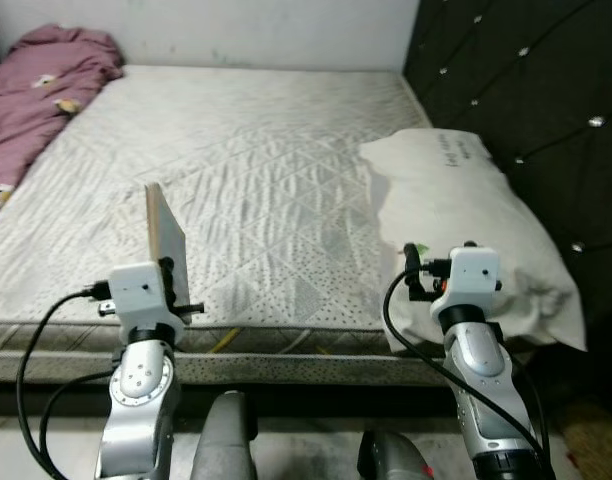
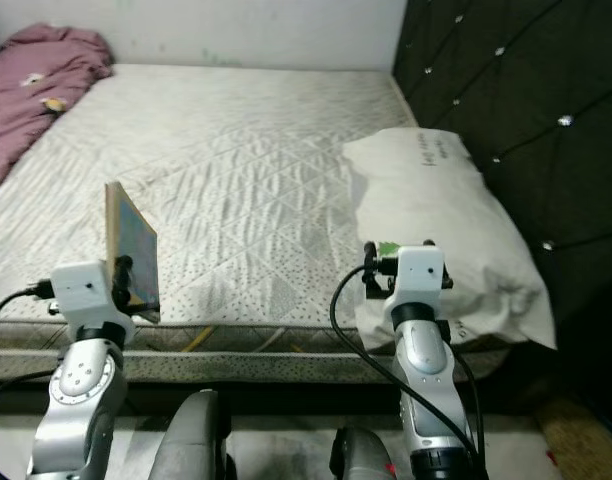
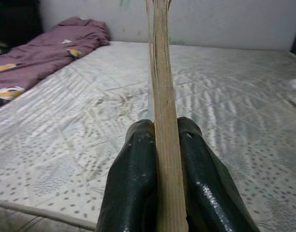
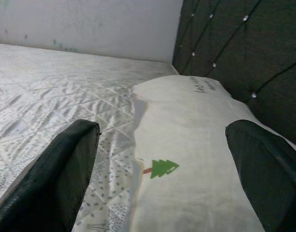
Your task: Clean up the room
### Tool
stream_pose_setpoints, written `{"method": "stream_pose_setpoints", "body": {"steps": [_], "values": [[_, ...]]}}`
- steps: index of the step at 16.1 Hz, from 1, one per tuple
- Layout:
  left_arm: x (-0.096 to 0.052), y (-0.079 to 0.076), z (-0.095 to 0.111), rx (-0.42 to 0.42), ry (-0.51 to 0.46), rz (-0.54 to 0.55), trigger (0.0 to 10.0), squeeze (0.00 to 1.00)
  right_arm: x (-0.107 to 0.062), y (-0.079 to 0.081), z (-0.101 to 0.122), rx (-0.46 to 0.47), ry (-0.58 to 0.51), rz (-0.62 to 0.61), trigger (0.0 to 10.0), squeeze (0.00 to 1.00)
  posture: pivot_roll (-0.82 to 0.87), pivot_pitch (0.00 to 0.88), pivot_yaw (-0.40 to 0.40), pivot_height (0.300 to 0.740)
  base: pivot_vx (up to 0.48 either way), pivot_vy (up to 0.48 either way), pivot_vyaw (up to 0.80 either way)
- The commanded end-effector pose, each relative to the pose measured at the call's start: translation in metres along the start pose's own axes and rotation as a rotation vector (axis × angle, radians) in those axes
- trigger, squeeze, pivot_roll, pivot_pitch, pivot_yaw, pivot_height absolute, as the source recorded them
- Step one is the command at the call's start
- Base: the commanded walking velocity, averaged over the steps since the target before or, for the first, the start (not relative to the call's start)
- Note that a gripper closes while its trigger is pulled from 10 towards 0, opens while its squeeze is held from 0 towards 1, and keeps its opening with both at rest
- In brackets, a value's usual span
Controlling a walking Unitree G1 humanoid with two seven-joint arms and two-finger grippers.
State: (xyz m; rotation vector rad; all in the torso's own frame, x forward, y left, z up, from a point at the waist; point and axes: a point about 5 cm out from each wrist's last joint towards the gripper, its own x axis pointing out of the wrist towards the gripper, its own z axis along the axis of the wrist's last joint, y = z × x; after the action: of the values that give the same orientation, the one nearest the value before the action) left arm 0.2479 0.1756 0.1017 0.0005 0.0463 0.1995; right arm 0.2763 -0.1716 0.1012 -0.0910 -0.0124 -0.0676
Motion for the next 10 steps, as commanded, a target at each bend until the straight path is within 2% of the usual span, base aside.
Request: {"method": "stream_pose_setpoints", "body": {"steps": [1,7,10], "values": [[0.003,-0.006,0.012,-0.013,-0.054,-0.022,10.0,0.00,0.003,-0.001,0.007,0.009,-0.027,0.000,10.0,0.00,-0.02,0.004,-0.009,0.646,0.000,0.000,0.00],[0.008,-0.007,0.023,-0.042,-0.091,-0.048,10.0,0.00,0.005,0.002,0.014,0.033,-0.046,0.028,10.0,0.00,-0.04,0.048,0.008,0.606,0.000,0.000,0.00],[0.014,-0.010,0.027,-0.050,-0.106,-0.068,10.0,0.00,0.000,0.004,0.013,0.039,-0.041,0.046,10.0,0.00,-0.04,0.051,0.002,0.606,0.081,0.000,0.00]]}}
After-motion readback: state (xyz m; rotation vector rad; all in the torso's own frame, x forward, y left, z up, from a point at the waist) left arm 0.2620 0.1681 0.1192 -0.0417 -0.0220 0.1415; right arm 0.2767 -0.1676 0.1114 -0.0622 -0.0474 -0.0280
